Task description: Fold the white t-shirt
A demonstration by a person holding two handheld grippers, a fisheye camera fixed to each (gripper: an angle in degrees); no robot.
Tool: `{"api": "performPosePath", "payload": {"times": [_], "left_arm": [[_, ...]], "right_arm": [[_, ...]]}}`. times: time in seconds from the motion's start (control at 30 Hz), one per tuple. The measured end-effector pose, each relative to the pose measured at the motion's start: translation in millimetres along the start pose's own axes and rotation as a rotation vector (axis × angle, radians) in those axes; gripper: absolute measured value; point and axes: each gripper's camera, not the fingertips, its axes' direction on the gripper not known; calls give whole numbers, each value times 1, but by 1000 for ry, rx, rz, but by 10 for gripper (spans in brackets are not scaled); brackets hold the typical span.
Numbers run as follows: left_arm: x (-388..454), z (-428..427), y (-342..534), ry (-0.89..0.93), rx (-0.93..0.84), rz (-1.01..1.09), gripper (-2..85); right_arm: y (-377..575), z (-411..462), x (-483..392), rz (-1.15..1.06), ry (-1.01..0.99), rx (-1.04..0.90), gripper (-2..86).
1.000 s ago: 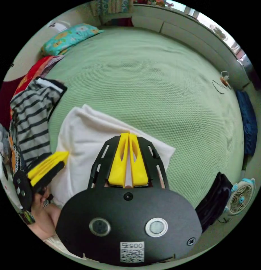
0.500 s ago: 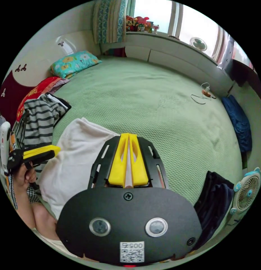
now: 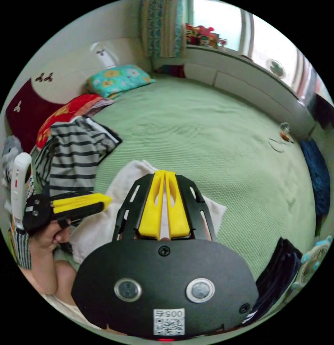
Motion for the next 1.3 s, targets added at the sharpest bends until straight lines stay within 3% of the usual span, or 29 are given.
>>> {"api": "performPosePath", "payload": {"times": [0.17,0.37,0.67,0.9,1.0,1.17,1.3], "left_arm": [[-4,-1,8,15,4,-9,-2],[-3,2,18,16,-3,-6,-3],[19,0,39,-33,-1,36,-2],[47,-5,80,-205,10,169,-2],[50,-10,108,-61,10,267,0],[63,-40,152,25,100,232,8],[107,-33,209,156,72,340,56]], "right_arm": [[-11,54,-13,6,17,-165,-11],[-8,57,13,161,-48,-139,-11],[51,-10,16,166,104,-35,-11],[165,-71,48,326,142,18,1],[206,-86,59,314,114,45,37],[241,-91,83,302,22,79,81],[261,-81,104,354,-94,79,87]]}}
